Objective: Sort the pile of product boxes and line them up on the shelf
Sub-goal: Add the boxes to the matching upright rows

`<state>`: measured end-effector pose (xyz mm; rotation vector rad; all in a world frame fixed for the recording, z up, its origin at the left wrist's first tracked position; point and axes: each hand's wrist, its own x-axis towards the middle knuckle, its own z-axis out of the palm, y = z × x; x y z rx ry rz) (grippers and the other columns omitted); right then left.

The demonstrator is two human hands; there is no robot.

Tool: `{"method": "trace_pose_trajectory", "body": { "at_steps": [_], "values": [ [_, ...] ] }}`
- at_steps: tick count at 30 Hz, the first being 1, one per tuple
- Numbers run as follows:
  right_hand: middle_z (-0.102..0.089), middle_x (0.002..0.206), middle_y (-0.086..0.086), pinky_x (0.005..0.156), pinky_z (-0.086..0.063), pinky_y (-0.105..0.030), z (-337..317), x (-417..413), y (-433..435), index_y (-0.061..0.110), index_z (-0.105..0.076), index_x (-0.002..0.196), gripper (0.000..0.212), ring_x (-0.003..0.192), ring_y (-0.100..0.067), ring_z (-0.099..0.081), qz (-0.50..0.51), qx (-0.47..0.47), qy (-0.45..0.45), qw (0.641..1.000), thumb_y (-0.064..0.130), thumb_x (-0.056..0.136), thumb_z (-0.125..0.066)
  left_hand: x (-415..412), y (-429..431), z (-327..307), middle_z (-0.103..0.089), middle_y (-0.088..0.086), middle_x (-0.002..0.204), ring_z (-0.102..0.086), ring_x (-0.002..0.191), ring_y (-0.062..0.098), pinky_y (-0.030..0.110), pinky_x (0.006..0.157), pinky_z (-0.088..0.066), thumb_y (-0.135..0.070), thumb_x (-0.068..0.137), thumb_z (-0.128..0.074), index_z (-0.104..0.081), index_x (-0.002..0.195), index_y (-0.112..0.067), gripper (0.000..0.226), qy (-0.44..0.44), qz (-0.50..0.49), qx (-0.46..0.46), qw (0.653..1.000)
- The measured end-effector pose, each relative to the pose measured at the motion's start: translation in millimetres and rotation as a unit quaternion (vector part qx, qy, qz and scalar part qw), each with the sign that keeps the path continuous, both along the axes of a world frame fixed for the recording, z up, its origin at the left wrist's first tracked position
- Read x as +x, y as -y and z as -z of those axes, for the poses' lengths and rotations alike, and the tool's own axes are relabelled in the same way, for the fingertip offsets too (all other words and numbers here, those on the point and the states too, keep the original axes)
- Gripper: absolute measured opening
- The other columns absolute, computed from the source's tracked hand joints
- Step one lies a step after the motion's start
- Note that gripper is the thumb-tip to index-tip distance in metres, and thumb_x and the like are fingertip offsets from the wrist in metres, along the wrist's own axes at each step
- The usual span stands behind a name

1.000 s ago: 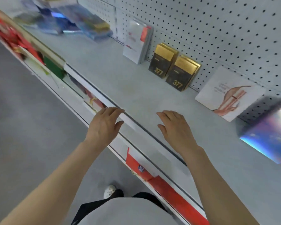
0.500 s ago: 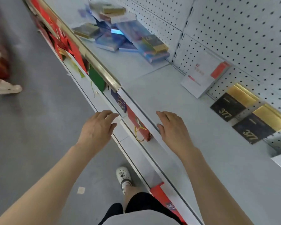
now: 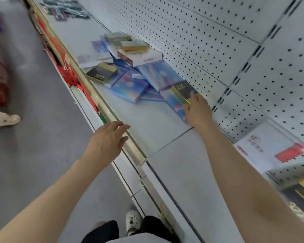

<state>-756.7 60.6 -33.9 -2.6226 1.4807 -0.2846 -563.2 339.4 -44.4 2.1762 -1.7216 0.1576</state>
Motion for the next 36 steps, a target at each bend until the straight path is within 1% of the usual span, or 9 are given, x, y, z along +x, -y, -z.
{"method": "trace_pose_trajectory", "body": {
  "at_steps": [6, 10, 13, 16, 21, 24, 27, 33, 36],
  "values": [
    [-0.022, 0.157, -0.017, 0.114, -0.023, -0.049, 39.9, 18.1, 12.8, 0.01, -0.023, 0.152, 0.064, 0.141, -0.039, -0.021, 0.031, 0.071, -0.008, 0.997, 0.041, 0.1, -0.041, 45.5, 66.1, -7.2, -0.061, 0.007, 0.125, -0.06, 0.11, 0.03, 0.04, 0.092, -0.05, -0.025, 0.089, -0.065, -0.06, 0.128, -0.017, 0.041, -0.015, 0.042, 0.047, 0.998],
    [-0.041, 0.146, -0.021, 0.116, -0.025, -0.049, 57.2, 13.1, -25.4, 0.004, -0.044, 0.141, 0.051, 0.136, -0.041, -0.033, 0.019, 0.013, 0.088, 0.996, 0.033, 0.1, -0.046, 74.5, 130.4, -6.4, -0.057, 0.01, 0.13, -0.055, 0.115, 0.033, 0.044, 0.093, -0.049, -0.024, 0.087, -0.067, -0.056, 0.13, -0.015, 0.045, -0.028, 0.094, 0.047, 0.994],
    [-0.057, 0.118, -0.014, 0.094, -0.045, -0.046, 49.9, 13.9, -33.4, 0.008, -0.061, 0.116, 0.042, 0.11, -0.034, -0.051, 0.059, 0.011, 0.147, 0.987, 0.041, 0.095, -0.044, 93.1, 188.2, -9.0, -0.053, 0.013, 0.133, -0.051, 0.117, 0.036, 0.049, 0.092, -0.049, -0.025, 0.087, -0.064, -0.052, 0.131, -0.013, 0.046, -0.014, 0.14, 0.033, 0.989],
    [-0.057, 0.101, -0.013, 0.081, -0.045, -0.04, 33.5, 17.6, -23.4, 0.009, -0.062, 0.097, 0.038, 0.094, -0.033, -0.052, 0.156, 0.039, 0.157, 0.974, 0.043, 0.087, -0.049, 104.3, 246.2, -14.9, -0.043, 0.018, 0.143, -0.04, 0.13, 0.038, 0.049, 0.103, -0.04, -0.03, 0.091, -0.058, -0.046, 0.137, -0.012, 0.051, 0.006, 0.147, 0.029, 0.989],
    [-0.04, 0.128, -0.008, 0.09, -0.045, -0.04, 26.3, 18.3, -19.0, 0.02, -0.041, 0.134, 0.069, 0.112, -0.028, -0.044, 0.244, 0.151, 0.188, 0.939, 0.047, 0.077, -0.07, 112.2, 306.8, -6.3, -0.037, 0.022, 0.144, -0.035, 0.133, 0.037, 0.047, 0.107, -0.028, -0.061, 0.086, -0.052, -0.026, 0.147, -0.014, 0.081, 0.032, 0.106, 0.104, 0.988],
    [-0.034, 0.128, -0.003, 0.09, -0.047, -0.039, 26.6, 14.0, -23.7, 0.028, -0.031, 0.141, 0.083, 0.111, -0.024, -0.046, 0.265, 0.174, 0.216, 0.924, 0.044, 0.073, -0.077, 108.4, 312.9, 4.4, -0.045, 0.024, 0.135, -0.044, 0.123, 0.039, 0.046, 0.1, -0.035, -0.069, 0.081, -0.053, -0.019, 0.149, -0.01, 0.096, -0.013, 0.107, 0.139, 0.984],
    [-0.032, 0.116, -0.003, 0.092, -0.046, -0.037, 25.3, 10.8, -30.3, 0.029, -0.028, 0.142, 0.102, 0.11, -0.024, -0.042, 0.299, 0.19, 0.141, 0.924, 0.051, 0.06, -0.084, 101.6, 306.3, 0.7, -0.042, 0.028, 0.131, -0.044, 0.119, 0.043, 0.045, 0.099, -0.035, -0.056, 0.079, -0.067, -0.015, 0.15, -0.007, 0.101, -0.084, 0.106, 0.129, 0.982],
    [-0.033, 0.119, 0.002, 0.087, -0.042, -0.03, 27.1, 7.2, -45.8, 0.019, -0.038, 0.131, 0.093, 0.106, -0.016, -0.046, 0.324, 0.197, 0.169, 0.91, 0.057, 0.059, -0.083, 108.8, 290.0, -24.1, -0.046, 0.016, 0.136, -0.051, 0.117, 0.037, 0.044, 0.089, -0.043, -0.029, 0.076, -0.078, -0.02, 0.15, -0.015, 0.095, -0.231, 0.091, 0.064, 0.967],
    [-0.052, 0.112, 0.003, 0.075, -0.045, -0.027, 23.4, 4.7, -47.5, 0.021, -0.044, 0.124, 0.076, 0.098, -0.015, -0.054, 0.312, 0.224, 0.174, 0.907, 0.054, 0.066, -0.081, 116.5, 274.9, -33.7, -0.058, 0.002, 0.123, -0.055, 0.114, 0.022, 0.037, 0.091, -0.046, -0.023, 0.074, -0.081, -0.037, 0.139, -0.018, 0.078, -0.377, 0.067, 0.015, 0.924]
  ]
}}
